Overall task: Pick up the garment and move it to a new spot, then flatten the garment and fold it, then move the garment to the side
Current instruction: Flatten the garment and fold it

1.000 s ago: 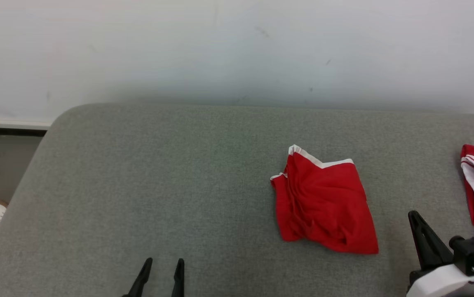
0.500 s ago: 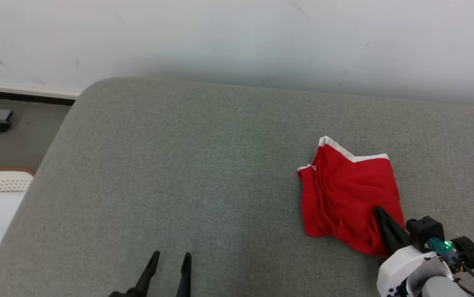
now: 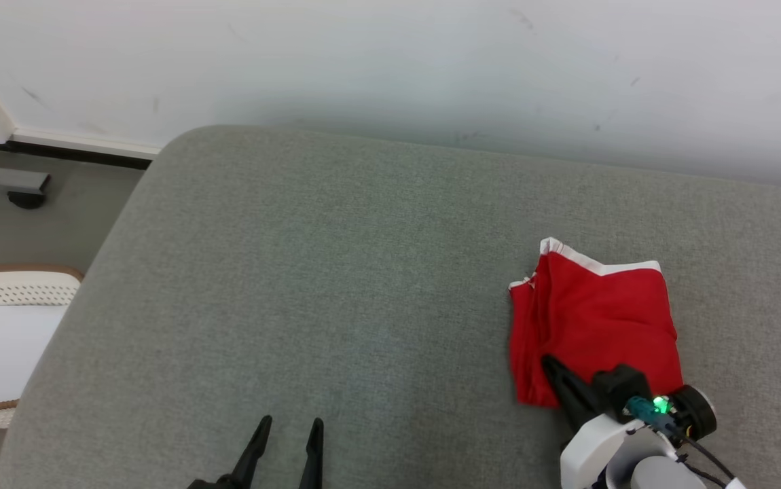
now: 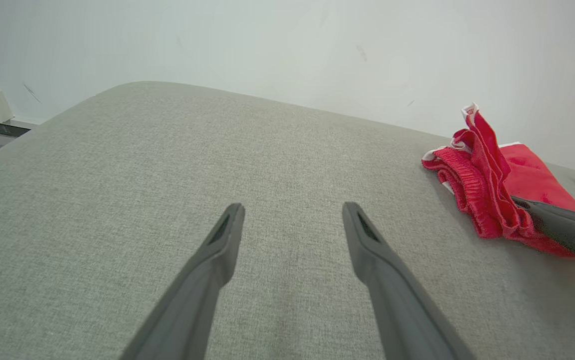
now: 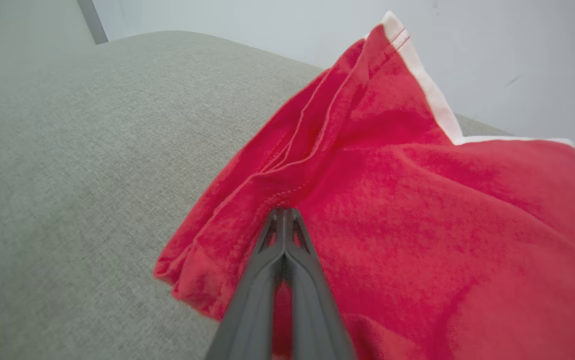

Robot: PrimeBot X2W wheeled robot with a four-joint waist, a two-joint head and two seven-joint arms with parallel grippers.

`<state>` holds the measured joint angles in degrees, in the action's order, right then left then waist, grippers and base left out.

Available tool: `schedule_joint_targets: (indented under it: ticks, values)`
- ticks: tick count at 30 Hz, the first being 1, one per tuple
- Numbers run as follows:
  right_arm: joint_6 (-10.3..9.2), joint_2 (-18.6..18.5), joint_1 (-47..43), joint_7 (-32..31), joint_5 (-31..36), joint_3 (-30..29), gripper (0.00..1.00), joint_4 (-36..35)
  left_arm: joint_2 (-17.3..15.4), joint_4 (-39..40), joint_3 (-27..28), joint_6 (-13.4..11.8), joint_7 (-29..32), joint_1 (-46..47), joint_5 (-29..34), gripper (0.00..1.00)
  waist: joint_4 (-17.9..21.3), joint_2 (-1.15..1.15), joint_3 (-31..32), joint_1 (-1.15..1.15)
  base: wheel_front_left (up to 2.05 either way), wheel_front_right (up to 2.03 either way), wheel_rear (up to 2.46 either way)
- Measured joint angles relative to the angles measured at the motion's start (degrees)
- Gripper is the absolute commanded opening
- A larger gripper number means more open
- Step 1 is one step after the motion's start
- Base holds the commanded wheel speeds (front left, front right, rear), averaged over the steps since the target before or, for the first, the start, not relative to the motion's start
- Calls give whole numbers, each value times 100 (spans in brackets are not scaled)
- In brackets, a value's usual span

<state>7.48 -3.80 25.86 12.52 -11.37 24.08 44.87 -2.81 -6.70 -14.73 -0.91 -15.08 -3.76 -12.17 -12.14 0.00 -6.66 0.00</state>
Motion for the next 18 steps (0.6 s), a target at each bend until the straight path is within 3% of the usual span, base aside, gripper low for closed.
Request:
schedule_joint_targets:
  ticks: [18]
  values:
    - [1, 94, 164, 5, -661, 1508, 0, 402, 0, -35, -77, -114, 0, -117, -158, 100, -13, 0, 311, 0, 0, 0, 0]
